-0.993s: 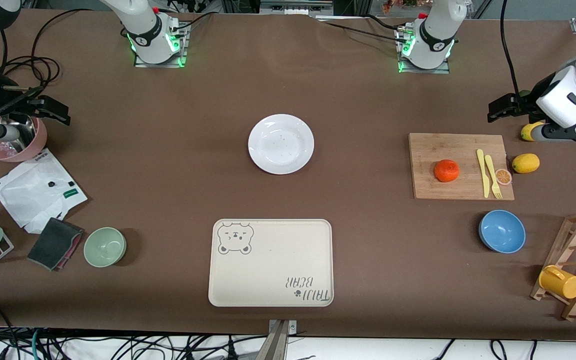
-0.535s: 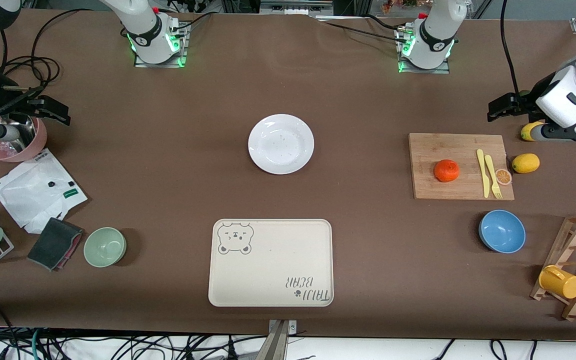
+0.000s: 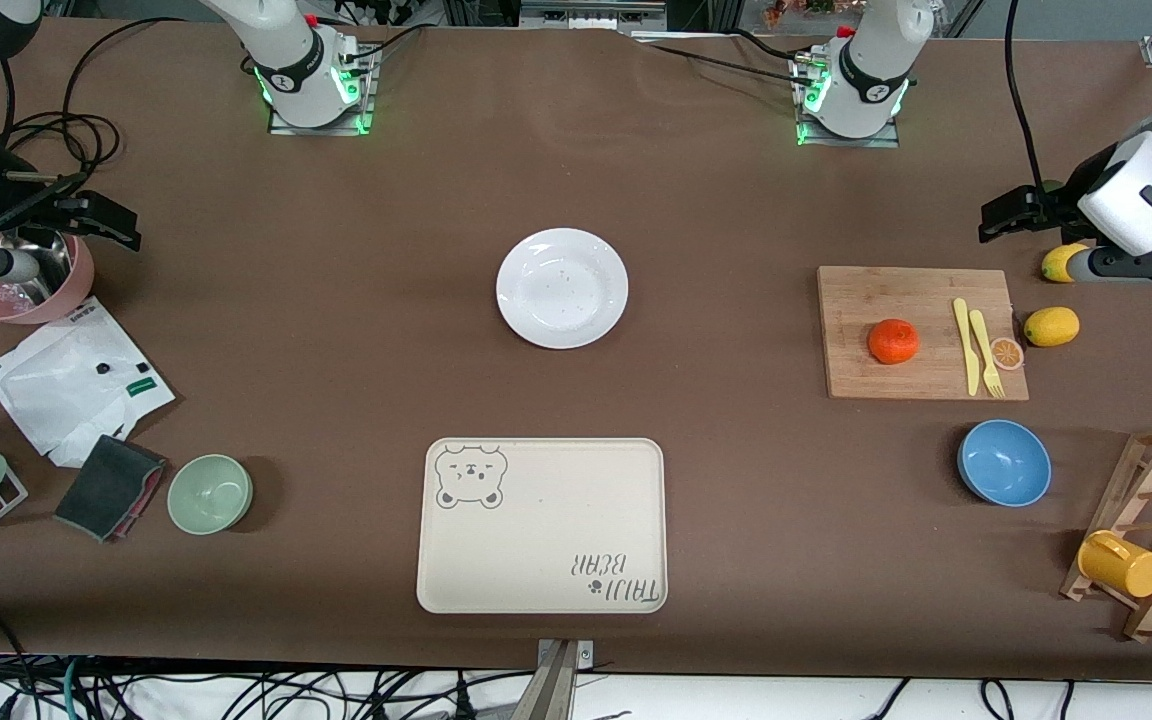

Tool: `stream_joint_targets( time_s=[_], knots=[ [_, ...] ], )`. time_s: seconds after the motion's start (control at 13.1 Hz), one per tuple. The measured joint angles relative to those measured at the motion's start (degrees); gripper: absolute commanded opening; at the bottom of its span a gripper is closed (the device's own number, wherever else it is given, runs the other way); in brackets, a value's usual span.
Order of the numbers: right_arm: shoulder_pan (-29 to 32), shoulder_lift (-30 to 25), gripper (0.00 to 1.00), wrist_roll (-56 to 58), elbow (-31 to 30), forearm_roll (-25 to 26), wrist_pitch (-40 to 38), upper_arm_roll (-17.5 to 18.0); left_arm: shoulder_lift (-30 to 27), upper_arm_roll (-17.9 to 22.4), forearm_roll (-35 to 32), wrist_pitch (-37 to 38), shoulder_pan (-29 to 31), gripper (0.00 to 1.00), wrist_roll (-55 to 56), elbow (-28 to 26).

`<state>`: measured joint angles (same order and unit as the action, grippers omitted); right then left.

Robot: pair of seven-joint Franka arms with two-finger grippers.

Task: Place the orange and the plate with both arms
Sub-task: 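Reach the left gripper down to the orange on the cutting board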

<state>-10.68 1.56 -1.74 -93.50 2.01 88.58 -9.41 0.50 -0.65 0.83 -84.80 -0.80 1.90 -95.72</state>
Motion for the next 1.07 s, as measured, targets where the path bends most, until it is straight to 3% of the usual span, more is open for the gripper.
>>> stream_joint_targets(
  time_s=[0.53,1.07],
  knots=[
    [0.0,0.0,1.0,0.0,-0.1,0.0,0.0,0.0,14.0,0.1,-0.5,-8.2,1.8,1.0,-0.1,-1.3],
    [0.0,0.0,1.0,0.0,-0.1,0.0,0.0,0.0,18.7,0.0,-0.6,-27.6,2.4,1.0,-0.1,-15.1]
  ],
)
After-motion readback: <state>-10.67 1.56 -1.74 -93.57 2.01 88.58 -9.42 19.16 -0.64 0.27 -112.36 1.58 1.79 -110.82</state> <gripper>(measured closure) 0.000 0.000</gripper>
